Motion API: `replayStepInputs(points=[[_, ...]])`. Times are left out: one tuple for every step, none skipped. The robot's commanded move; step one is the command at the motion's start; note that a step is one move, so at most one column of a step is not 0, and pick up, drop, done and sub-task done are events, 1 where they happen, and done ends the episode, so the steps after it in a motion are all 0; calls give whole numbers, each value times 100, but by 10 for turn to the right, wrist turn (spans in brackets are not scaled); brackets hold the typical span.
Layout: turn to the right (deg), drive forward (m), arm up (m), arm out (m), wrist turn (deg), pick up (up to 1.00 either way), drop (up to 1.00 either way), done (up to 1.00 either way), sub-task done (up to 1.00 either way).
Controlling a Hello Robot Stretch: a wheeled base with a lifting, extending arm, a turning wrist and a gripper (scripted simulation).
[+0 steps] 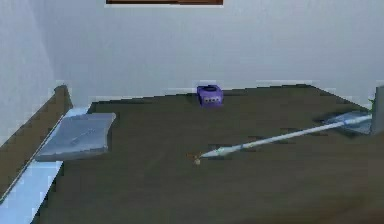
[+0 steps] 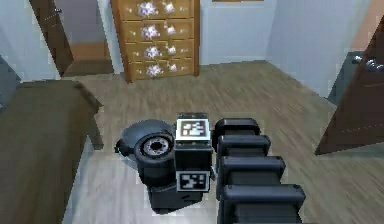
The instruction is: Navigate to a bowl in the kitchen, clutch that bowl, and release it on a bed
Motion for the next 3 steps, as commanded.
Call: replayStepInputs(points=[[450, 0, 0, 0, 0, 0, 0, 0, 0], [450, 0, 0, 0, 0, 0, 0, 0, 0], [150, 0, 0, 0, 0, 0, 0, 0, 0]])
